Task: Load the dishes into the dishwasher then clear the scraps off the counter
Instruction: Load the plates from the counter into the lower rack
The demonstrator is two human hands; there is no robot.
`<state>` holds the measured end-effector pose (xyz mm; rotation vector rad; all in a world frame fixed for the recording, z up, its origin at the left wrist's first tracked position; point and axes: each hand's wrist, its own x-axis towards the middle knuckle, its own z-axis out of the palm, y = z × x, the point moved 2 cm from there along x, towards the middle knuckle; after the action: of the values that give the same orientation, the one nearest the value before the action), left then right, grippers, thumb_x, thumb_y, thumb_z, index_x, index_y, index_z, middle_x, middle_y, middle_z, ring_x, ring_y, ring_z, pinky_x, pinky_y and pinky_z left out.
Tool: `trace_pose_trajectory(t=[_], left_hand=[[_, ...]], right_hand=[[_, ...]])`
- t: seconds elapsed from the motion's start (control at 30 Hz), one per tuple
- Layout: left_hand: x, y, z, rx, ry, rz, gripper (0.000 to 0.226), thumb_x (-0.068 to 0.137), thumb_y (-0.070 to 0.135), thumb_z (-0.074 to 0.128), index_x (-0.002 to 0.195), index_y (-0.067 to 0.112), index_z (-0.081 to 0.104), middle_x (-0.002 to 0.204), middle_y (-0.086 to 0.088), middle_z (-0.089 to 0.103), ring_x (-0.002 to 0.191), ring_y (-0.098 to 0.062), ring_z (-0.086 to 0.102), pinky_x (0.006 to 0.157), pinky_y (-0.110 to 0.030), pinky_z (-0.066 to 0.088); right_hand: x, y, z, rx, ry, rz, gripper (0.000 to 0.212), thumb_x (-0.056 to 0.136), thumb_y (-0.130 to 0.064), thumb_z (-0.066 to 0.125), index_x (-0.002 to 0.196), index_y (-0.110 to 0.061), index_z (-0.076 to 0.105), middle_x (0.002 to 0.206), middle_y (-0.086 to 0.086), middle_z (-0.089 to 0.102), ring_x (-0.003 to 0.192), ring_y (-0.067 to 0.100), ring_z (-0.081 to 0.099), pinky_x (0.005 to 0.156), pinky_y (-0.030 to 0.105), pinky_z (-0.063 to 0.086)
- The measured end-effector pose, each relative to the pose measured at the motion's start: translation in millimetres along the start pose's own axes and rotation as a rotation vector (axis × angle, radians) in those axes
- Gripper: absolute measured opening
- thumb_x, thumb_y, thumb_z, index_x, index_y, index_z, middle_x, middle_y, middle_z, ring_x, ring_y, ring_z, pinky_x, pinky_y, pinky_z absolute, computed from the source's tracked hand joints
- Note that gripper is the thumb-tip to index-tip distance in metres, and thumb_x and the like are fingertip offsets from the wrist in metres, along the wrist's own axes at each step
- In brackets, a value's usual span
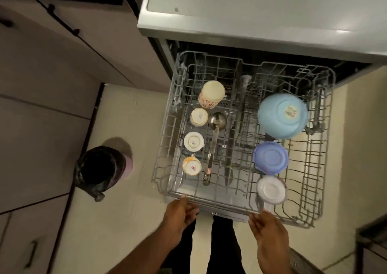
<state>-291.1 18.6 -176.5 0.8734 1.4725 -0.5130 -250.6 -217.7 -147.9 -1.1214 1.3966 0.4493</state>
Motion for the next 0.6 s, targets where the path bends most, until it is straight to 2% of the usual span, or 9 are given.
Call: trace_pose_trajectory(t=[0.13, 0.2, 0.23, 0.33, 0.4, 0.43, 0.47, 0.53, 0.6], left_hand=[[-1, -1, 3, -0.001, 0.002, 0.024, 0.034, 0.112, 0.028, 0.045, 0.117, -0.002, 0.06, 0.103, -0.022, 0.075, 0.079, -0.021, 0.076, 0.065, -0.03, 0.058], [1, -2, 2, -0.015, 0.014, 0.038, 0.037, 0.111, 0.029, 0.047, 0.117, -0.005, 0.061, 0.106, -0.025, 0.074, 0.08, -0.023, 0.076, 0.065, -0.031, 0.059], [2, -3, 1, -0.027, 0.018, 0.046, 0.037, 0.111, 0.029, 0.048, 0.117, -0.004, 0.061, 0.106, -0.025, 0.074, 0.082, -0.024, 0.076, 0.066, -0.031, 0.059], [3, -7, -1, -0.079, 0.01, 0.062, 0.037, 0.11, 0.03, 0.049, 0.115, -0.004, 0.062, 0.106, -0.025, 0.074, 0.088, -0.028, 0.077, 0.069, -0.032, 0.061], [4, -8, -1, -0.111, 0.003, 0.077, 0.038, 0.11, 0.03, 0.049, 0.117, -0.006, 0.062, 0.111, -0.027, 0.074, 0.095, -0.033, 0.078, 0.071, -0.033, 0.063], [4, -9, 0, -0.121, 0.009, 0.085, 0.038, 0.11, 0.029, 0.049, 0.117, -0.006, 0.062, 0.111, -0.028, 0.074, 0.098, -0.035, 0.077, 0.073, -0.033, 0.063], [4, -10, 1, -0.128, 0.021, 0.098, 0.038, 0.11, 0.027, 0.048, 0.117, -0.008, 0.062, 0.11, -0.03, 0.074, 0.099, -0.036, 0.077, 0.074, -0.033, 0.064], [5, -12, 3, -0.141, 0.047, 0.129, 0.036, 0.11, 0.024, 0.049, 0.114, -0.01, 0.061, 0.108, -0.033, 0.073, 0.094, -0.037, 0.078, 0.07, -0.032, 0.064], [3, -11, 6, -0.152, 0.057, 0.161, 0.035, 0.11, 0.024, 0.049, 0.112, -0.009, 0.062, 0.106, -0.034, 0.072, 0.091, -0.037, 0.078, 0.068, -0.031, 0.063]], right_hand=[[9, 7, -4, -0.006, 0.073, 0.05, 0.017, 0.102, -0.013, 0.064, 0.093, 0.001, 0.064, 0.074, 0.018, 0.061, 0.077, 0.029, 0.062, 0.068, 0.035, 0.062], [17, 3, -3, 0.012, 0.085, 0.133, 0.026, 0.104, -0.023, 0.063, 0.088, -0.002, 0.06, 0.075, 0.017, 0.058, 0.078, 0.028, 0.06, 0.052, 0.029, 0.061], [20, 0, -1, 0.036, 0.062, 0.197, 0.031, 0.102, -0.031, 0.065, 0.085, -0.006, 0.058, 0.078, 0.016, 0.055, 0.078, 0.028, 0.059, 0.052, 0.028, 0.062], [32, -8, -3, 0.067, 0.006, 0.36, 0.052, 0.076, -0.048, 0.089, 0.075, -0.006, 0.057, 0.08, 0.015, 0.055, 0.069, 0.026, 0.059, 0.086, 0.038, 0.061], [37, -9, -6, 0.045, 0.06, 0.383, 0.046, 0.095, -0.045, 0.072, 0.087, -0.004, 0.053, 0.092, 0.016, 0.052, 0.074, 0.028, 0.056, 0.099, 0.042, 0.056], [40, -9, -6, 0.003, 0.096, 0.363, 0.042, 0.102, -0.041, 0.063, 0.096, -0.001, 0.052, 0.091, 0.016, 0.05, 0.076, 0.03, 0.055, 0.089, 0.044, 0.062], [46, -8, -8, -0.032, 0.101, 0.321, 0.038, 0.106, -0.037, 0.058, 0.106, 0.001, 0.053, 0.089, 0.017, 0.051, 0.076, 0.032, 0.055, 0.067, 0.042, 0.066], [51, -8, -8, -0.084, 0.113, 0.237, 0.029, 0.108, -0.028, 0.056, 0.115, 0.0, 0.053, 0.083, 0.021, 0.053, 0.068, 0.035, 0.06, 0.034, 0.036, 0.054], [53, -12, -9, -0.158, 0.105, 0.168, 0.031, 0.109, -0.025, 0.054, 0.099, 0.005, 0.056, 0.064, 0.02, 0.057, 0.043, 0.029, 0.063, 0.03, 0.029, 0.049]])
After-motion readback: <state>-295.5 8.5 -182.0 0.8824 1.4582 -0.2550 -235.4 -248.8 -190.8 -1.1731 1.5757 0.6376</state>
